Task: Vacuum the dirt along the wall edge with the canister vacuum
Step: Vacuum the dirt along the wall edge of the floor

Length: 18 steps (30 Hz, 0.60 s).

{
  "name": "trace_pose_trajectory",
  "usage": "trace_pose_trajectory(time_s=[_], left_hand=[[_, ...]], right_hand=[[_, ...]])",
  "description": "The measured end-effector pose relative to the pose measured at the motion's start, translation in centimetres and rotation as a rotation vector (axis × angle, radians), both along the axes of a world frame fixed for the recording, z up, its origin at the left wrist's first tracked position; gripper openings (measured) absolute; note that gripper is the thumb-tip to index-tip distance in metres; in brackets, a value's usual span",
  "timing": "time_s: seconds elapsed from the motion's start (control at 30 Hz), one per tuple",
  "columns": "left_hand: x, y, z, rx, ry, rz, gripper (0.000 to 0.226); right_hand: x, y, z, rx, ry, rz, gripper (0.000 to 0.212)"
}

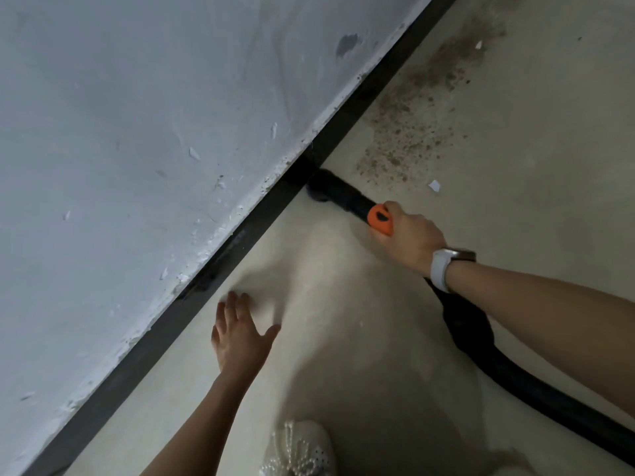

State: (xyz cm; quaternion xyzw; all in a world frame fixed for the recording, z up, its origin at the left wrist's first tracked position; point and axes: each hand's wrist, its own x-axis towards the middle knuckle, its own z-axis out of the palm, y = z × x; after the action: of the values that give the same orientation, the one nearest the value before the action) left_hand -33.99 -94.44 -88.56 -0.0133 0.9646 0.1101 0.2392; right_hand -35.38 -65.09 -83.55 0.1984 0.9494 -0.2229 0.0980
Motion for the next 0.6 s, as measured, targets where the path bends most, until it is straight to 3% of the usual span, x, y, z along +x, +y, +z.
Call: trace_pose_trajectory(time_s=[0.17, 0.43, 0.6], left_hand=[[0.1, -0.5, 0.0, 0.020, 0.007, -0.019, 0.085], [0.7, -1.4, -0.1, 0.124, 0.039, 0.045, 0.088], [0.1, -0.4, 0.6, 0.075, -0.012, -0.088, 0.083]], right_hand=[[1.4, -3.8, 0.3, -0.195, -0.035, 0.007, 0.036], [4.2, -9.3, 0.0, -0.138, -0.105, 0.465, 0.040], [2.3, -5.7, 0.2, -0.076, -0.081, 0.305, 0.040]])
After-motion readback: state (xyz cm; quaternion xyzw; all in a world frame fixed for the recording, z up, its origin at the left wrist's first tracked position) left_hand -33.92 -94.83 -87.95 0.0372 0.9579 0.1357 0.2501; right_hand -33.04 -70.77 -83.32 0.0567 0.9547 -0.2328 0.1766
